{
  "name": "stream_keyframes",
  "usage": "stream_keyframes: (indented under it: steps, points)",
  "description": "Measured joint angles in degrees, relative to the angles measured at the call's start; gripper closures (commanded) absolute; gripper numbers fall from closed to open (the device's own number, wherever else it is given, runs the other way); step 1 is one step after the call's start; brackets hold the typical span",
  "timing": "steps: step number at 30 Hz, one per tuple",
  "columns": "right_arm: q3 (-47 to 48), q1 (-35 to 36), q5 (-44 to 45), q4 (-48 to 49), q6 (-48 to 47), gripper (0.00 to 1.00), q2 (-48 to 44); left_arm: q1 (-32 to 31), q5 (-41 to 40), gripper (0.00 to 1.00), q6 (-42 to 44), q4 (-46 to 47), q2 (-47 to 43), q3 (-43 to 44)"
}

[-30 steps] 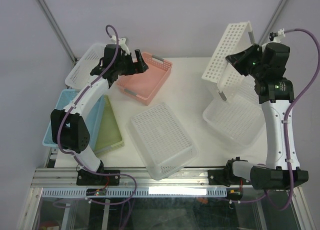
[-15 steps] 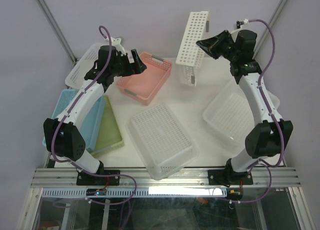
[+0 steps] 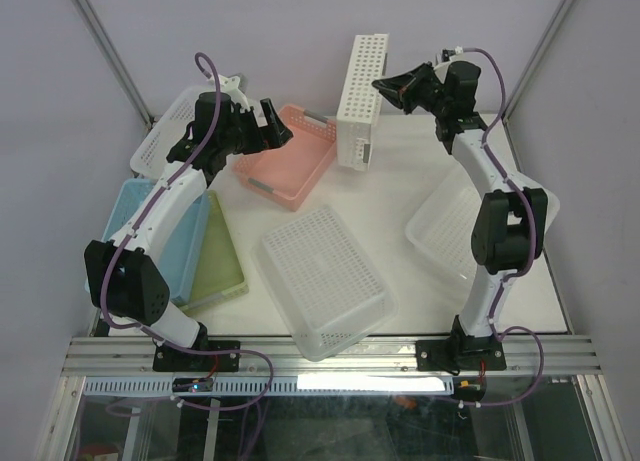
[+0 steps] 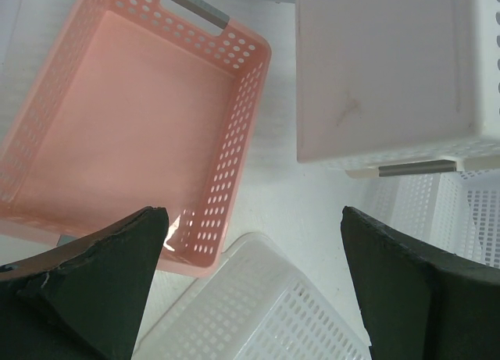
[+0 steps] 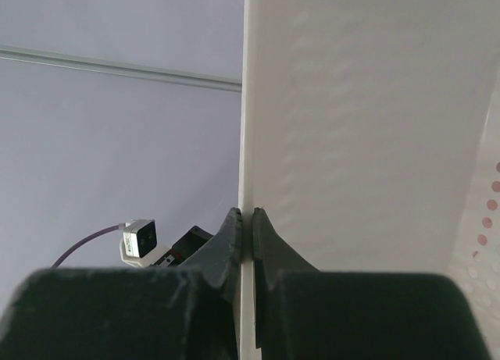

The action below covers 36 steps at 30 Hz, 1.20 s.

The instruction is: Turn the large container upside down

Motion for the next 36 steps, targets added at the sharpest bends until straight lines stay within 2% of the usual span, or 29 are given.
stream_keyframes:
  steps: [7,12,16,25,31,36]
  points:
    - [-6.21,-1.60,-1.33,4.70,1.14,1.00,0.13,0.00,-0.15,0.01,0.00,-0.04,0.00,0.02]
    - [-11.93,-2.54,-1.46,4.44,0.98,1.00,0.11,0.00,-0.13,0.01,0.00,-0.04,0.00,0.02]
    - [-12.92,-2.34,-2.16,4.74,1.31,1.00,0.13,0.00,-0.13,0.01,0.00,-0.02,0.00,0.02]
    - [-16.83,-0.55,-8.70,19.17,10.62,1.00,0.39,0.00,-0.11,0.01,0.00,-0.02,0.00,0.02]
    - [-24.24,-5.29,-11.41,20.35,11.43,1.00,0.39,0.00,-0.11,0.01,0.00,-0.04,0.00,0.02]
    - [-25.14,-9.01,-13.14,18.86,7.96,1.00,0.37,0.00,-0.04,0.01,-0.02,-0.04,0.00,0.00]
